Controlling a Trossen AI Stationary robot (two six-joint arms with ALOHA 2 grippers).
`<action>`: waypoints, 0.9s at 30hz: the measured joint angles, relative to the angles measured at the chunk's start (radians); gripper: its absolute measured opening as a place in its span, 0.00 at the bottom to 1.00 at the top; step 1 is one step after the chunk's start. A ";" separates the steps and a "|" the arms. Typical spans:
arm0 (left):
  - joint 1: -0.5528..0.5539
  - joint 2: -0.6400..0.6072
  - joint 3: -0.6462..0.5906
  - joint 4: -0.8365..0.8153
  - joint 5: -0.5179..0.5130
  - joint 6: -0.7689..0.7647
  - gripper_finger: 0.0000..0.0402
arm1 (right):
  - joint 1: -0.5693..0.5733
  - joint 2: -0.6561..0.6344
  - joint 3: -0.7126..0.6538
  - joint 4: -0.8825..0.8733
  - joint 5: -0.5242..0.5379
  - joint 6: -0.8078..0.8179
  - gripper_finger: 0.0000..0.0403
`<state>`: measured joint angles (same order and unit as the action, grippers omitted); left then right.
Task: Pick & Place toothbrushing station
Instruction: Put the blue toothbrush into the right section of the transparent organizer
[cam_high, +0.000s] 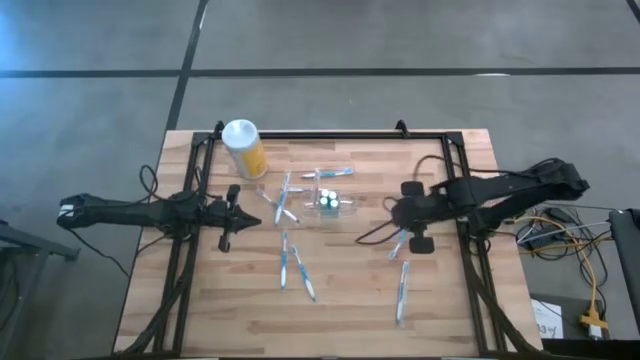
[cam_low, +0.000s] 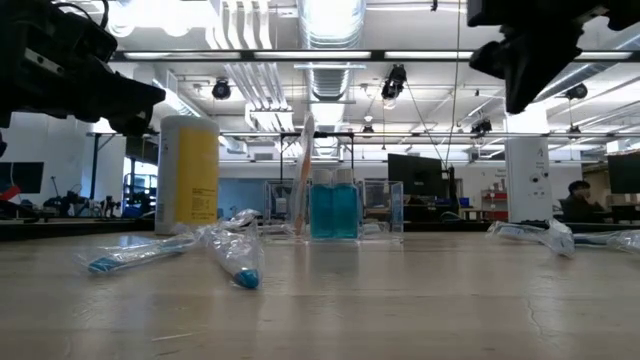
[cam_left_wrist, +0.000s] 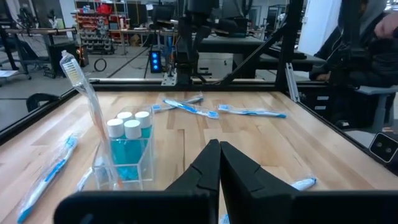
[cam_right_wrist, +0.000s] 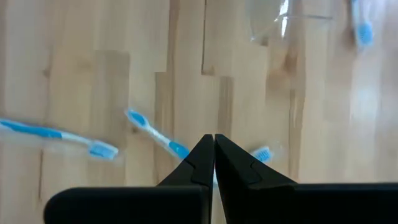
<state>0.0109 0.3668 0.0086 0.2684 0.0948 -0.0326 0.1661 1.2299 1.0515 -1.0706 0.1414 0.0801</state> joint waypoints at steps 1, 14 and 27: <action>0.000 0.000 0.000 0.000 0.000 -0.001 0.02 | 0.000 0.029 0.016 -0.009 -0.009 -0.023 0.02; 0.000 0.000 0.000 0.000 0.039 -0.012 0.02 | 0.002 0.277 -0.029 -0.020 -0.270 -0.257 0.29; 0.000 0.001 -0.001 0.000 0.044 -0.028 0.02 | 0.000 0.343 -0.125 0.113 -0.093 -0.428 0.53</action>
<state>0.0109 0.3676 0.0078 0.2684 0.1387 -0.0608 0.1662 1.5726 0.9267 -0.9573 0.0481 -0.3479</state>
